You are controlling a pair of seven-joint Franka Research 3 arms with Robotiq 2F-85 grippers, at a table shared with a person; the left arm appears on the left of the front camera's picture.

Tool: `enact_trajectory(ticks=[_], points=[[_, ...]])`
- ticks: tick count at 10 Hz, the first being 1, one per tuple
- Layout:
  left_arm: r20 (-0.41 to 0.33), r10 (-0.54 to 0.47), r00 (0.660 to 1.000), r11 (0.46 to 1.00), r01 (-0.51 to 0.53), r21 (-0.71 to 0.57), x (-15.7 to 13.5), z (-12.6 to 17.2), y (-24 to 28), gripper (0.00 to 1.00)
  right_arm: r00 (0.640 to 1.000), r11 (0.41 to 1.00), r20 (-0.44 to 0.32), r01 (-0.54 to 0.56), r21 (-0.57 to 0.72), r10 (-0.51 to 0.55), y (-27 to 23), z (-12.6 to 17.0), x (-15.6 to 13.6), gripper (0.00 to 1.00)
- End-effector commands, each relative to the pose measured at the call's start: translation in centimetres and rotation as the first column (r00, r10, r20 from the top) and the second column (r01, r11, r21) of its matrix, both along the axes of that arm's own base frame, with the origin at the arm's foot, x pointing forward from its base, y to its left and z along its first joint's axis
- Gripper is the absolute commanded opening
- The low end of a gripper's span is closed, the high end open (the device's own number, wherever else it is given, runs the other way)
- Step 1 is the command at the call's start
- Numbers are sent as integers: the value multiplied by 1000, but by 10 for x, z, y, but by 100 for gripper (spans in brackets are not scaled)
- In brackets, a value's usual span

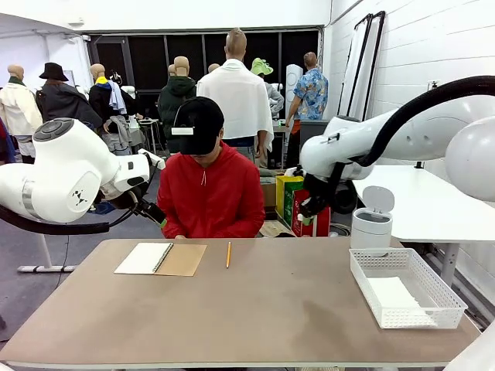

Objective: Sort the paper based on its condition.
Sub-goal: If a person hands you a paper, place it in the Organizing basket , and if it's crumpled, put it in the Trash can.

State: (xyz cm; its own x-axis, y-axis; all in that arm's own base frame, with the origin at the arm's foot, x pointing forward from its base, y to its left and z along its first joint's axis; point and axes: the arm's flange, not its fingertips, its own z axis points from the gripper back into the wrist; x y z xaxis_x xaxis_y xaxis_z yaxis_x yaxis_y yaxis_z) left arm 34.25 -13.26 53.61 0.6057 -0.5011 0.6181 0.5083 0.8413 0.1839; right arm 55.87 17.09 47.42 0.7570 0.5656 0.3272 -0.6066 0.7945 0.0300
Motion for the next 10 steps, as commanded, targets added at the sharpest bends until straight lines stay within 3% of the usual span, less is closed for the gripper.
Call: enact_trajectory(ticks=[1,2,3,4,8,10], points=[[4,-3,1000,1000,3,-1,0,0,0,100,988,987,21,156,-33,-156,-12,-6,-4,5],[4,-3,1000,1000,3,-1,0,0,0,100,982,981,21,186,-46,-186,-14,-7,-4,5],[4,-3,1000,1000,3,-1,0,0,0,100,985,984,19,172,-46,-171,-7,-6,-10,5],[4,-3,1000,1000,3,-1,0,0,0,100,991,991,8,132,-15,-132,-26,-4,5,5],[4,-3,1000,1000,3,-1,0,0,0,100,991,991,8,132,-15,-132,-26,-4,5,5],[4,-3,1000,1000,3,-1,0,0,0,100,974,974,27,223,-22,-223,-25,-3,12,5]])
